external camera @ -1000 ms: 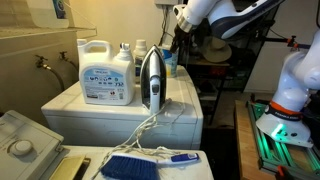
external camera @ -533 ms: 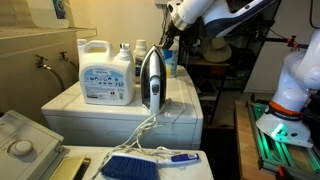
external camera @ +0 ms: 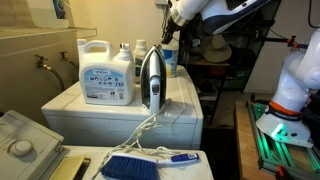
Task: Close the top of the white bottle
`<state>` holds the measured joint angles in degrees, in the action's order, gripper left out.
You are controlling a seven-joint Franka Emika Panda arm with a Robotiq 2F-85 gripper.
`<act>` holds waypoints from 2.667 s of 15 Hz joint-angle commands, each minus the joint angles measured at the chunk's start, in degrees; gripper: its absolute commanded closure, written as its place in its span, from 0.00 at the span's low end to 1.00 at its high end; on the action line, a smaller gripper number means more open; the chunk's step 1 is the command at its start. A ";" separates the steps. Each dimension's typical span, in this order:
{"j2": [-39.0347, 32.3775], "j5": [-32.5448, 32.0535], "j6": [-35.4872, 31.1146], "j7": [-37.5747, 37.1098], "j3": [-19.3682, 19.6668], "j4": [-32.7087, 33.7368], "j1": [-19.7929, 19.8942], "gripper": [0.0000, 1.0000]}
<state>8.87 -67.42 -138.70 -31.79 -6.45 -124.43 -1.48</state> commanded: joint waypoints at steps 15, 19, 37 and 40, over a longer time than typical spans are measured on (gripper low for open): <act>6.24 4.47 9.69 -0.85 3.43 -1.17 1.02 0.00; 6.35 4.30 6.43 -3.12 4.92 -2.04 1.89 0.00; 7.45 10.94 -10.03 -11.34 10.25 -10.02 6.97 0.00; 7.35 12.22 -13.67 -11.00 10.69 -11.19 7.90 0.00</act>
<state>14.78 -57.32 -148.58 -42.88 3.59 -132.83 5.34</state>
